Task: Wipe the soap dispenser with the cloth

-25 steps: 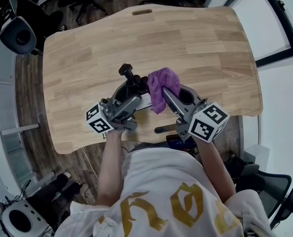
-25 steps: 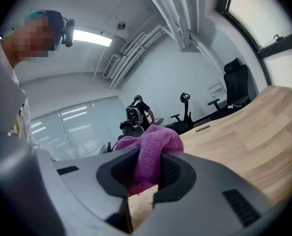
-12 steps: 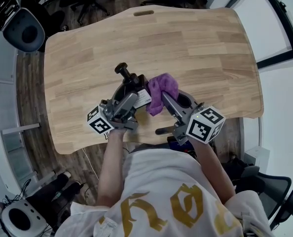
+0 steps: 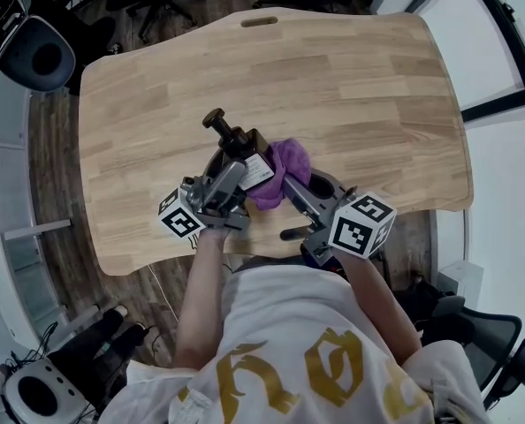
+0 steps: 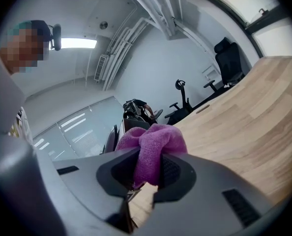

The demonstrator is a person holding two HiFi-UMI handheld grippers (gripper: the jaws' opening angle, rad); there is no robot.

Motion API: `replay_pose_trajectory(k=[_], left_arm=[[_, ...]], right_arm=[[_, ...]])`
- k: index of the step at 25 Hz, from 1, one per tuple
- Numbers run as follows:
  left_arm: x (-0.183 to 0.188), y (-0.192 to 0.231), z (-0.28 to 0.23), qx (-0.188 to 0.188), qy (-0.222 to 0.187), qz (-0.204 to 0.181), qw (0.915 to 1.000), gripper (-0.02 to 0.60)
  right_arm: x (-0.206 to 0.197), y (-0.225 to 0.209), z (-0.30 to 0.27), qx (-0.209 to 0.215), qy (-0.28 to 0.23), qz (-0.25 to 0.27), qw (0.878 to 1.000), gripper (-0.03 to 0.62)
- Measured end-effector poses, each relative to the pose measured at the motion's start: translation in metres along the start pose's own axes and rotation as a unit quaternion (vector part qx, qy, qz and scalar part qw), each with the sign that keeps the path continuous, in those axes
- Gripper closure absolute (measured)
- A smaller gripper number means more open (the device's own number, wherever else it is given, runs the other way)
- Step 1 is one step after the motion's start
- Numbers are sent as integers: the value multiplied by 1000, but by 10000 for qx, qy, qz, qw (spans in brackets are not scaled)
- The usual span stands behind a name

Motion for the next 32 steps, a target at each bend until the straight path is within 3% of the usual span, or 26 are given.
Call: replay_pose_trajectory(k=[11,17,24,32], left_arm=[[6,5,5,112,-116,-30,9999,255],[7,3,3,93,52,-87,9999,255],[3,3,1,76,211,-108,9997,255],[4,6,5,247,246,-175,9992,255]], right_arm=[[-8,6,-22,311,551,-66,9980,530],[-28,28,-44,387,1144,358,9920,530],[-26,31,-36,596,954,295,9932,530],[-7,57,-1,1445,157,516,9880,531]])
Point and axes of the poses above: the fingertips, and each gripper's own axes: z backward along the fingers, y to its left, x out of its top, the point moved 2 cm from there along z, backward along the fingers, and after that the axes turned 14 degrees about y, right-handed, at the moved point
